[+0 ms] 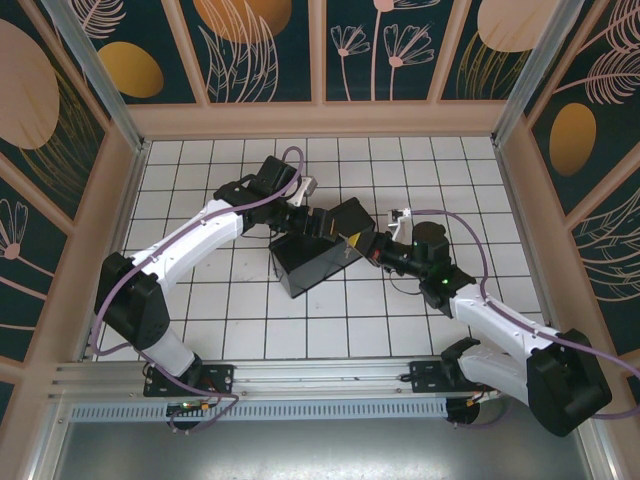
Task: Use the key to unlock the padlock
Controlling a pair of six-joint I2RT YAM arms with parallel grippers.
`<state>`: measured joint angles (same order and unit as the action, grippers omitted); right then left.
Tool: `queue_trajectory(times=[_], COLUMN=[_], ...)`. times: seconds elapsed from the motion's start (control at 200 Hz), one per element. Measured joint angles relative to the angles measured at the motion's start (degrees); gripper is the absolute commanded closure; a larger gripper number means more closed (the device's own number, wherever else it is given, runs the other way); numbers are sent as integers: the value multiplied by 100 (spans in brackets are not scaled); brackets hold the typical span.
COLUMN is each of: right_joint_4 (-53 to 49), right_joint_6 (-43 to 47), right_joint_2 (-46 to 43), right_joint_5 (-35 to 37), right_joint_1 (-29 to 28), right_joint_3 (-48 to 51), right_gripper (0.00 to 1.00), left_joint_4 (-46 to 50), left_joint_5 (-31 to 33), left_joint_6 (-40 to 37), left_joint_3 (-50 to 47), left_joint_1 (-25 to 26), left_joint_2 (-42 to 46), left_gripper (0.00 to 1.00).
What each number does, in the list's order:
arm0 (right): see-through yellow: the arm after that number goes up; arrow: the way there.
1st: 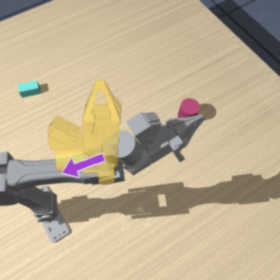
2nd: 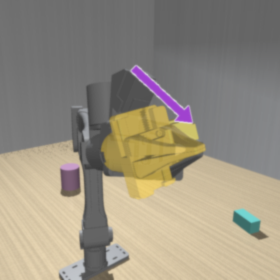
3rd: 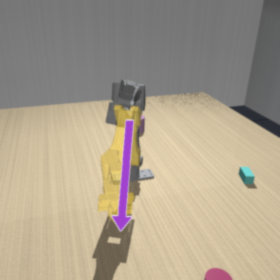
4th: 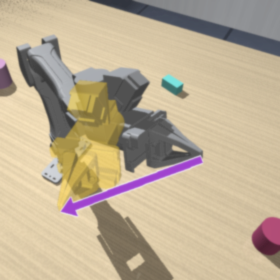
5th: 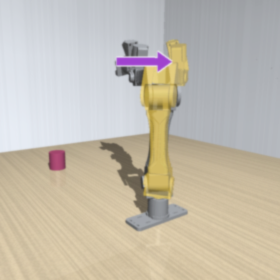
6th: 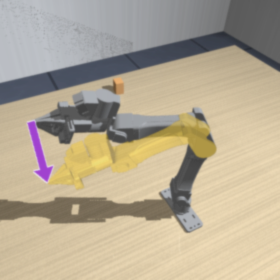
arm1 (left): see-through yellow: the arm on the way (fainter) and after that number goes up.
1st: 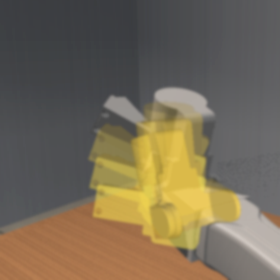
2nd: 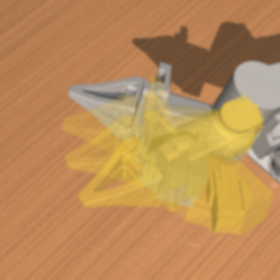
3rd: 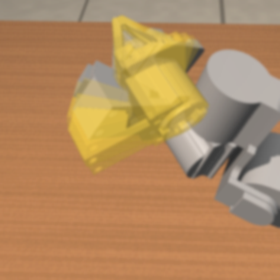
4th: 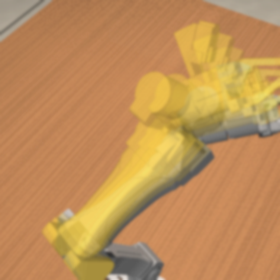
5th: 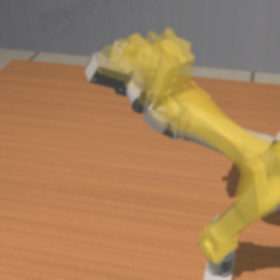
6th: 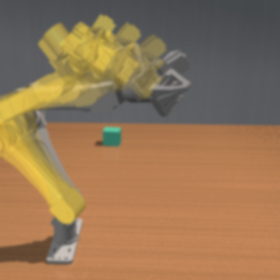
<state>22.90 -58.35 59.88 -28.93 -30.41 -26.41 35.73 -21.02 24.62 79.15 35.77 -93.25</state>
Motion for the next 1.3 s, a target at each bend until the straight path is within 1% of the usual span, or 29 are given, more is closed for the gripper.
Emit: queue_trajectory(times=[0.53, 0.691, 0.801, 1.036, 1.226, 1.296], right_joint_4=[24, 79, 46, -304, -356, -568], right_joint_6=[31, 136, 289, 671, 1005, 1257], right_joint_2=[42, 170, 295, 420, 522, 654], right_joint_5=[-13, -160, -400, -920, -1585, -1821], right_joint_1=[-155, -153, -107, 313, 691, 780], right_joint_3=[0, -7, -101, -411, -640, -831], right_gripper=[100, 100, 100, 100, 100, 100], left_joint_4=[-9, -68, -175, -273, -271, -269], left_joint_5=[-2, -61, -129, -203, -369, -435], left_joint_6=[-4, -109, -273, -505, -756, -831], left_joint_3=[0, -28, -76, -92, -107, -111], left_joint_1=[-9, -20, -31, -114, -195, -243], left_joint_2=[0, 0, 0, 0, 0, 0], left_gripper=[19, 20, 20, 22, 22, 22])
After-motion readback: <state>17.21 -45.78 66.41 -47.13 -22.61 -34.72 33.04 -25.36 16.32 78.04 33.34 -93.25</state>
